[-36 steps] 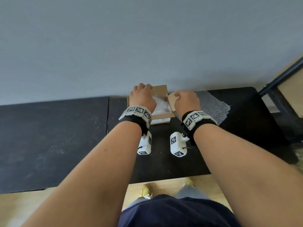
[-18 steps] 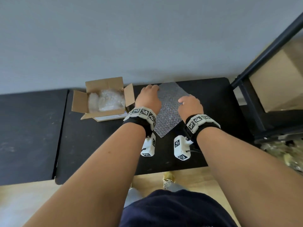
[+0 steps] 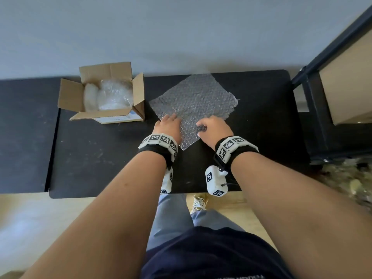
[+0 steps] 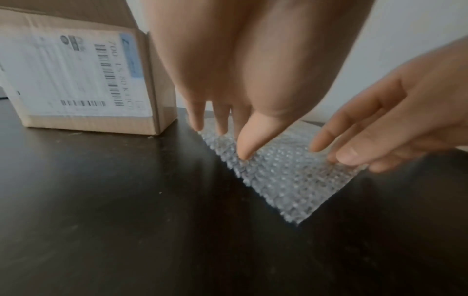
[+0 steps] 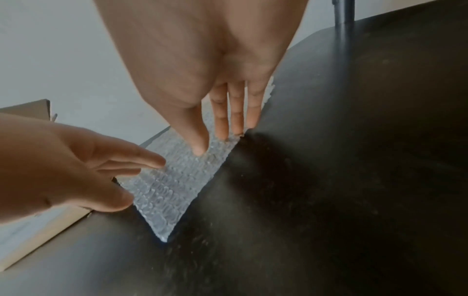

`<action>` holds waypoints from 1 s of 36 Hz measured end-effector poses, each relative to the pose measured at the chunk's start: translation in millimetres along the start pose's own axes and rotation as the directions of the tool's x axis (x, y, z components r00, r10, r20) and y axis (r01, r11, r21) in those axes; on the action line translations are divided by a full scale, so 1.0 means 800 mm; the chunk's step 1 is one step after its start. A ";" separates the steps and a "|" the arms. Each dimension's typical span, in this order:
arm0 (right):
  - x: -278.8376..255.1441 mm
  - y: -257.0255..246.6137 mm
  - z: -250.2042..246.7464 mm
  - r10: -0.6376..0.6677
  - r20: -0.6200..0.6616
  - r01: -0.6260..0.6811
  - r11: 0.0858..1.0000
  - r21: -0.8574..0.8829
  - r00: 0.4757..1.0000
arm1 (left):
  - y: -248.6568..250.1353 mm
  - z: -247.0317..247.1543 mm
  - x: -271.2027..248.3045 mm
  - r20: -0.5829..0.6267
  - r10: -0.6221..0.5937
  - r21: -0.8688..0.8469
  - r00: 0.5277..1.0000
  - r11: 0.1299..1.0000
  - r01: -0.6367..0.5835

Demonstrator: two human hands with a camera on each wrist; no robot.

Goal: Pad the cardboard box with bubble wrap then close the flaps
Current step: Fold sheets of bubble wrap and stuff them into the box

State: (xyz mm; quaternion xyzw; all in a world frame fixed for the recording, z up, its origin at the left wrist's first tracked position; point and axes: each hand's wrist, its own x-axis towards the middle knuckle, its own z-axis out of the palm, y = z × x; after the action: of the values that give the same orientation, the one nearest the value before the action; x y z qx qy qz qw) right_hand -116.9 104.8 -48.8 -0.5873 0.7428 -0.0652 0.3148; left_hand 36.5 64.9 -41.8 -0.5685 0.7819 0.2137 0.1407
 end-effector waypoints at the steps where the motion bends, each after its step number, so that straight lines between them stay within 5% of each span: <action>1: 0.000 0.000 0.002 -0.007 0.001 0.007 1.000 -0.009 1.000 | -0.002 0.002 0.000 0.005 0.003 0.008 1.000 1.000 -0.003; 9: -0.003 0.003 0.012 -0.083 0.049 0.091 0.979 -0.182 0.995 | -0.002 0.018 -0.006 -0.097 -0.024 -0.005 0.995 1.000 0.023; 19: -0.010 0.003 0.016 -0.100 0.059 0.112 0.964 -0.243 0.993 | -0.001 0.012 -0.002 -0.074 -0.029 0.025 0.997 0.999 0.031; 25: -0.010 0.013 0.006 -0.109 0.046 0.117 0.964 -0.240 0.993 | 0.019 -0.003 -0.010 -0.051 -0.109 -0.131 0.993 0.986 0.101; 28: -0.005 0.011 -0.007 -0.009 0.033 0.015 0.981 -0.193 0.999 | 0.027 -0.010 -0.012 -0.017 -0.120 -0.236 0.993 0.965 0.112; 36: 0.001 0.032 -0.033 0.164 0.012 -0.162 0.979 -0.126 0.986 | 0.026 -0.015 -0.017 0.113 -0.181 -0.559 0.977 0.801 0.213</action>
State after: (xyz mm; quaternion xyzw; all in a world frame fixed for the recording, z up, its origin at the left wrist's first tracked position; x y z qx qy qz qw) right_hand -152.9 104.7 -40.0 -0.5437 0.7875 0.0139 0.2898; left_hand 21.3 76.1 -21.5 -0.6567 0.6153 0.4361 0.0078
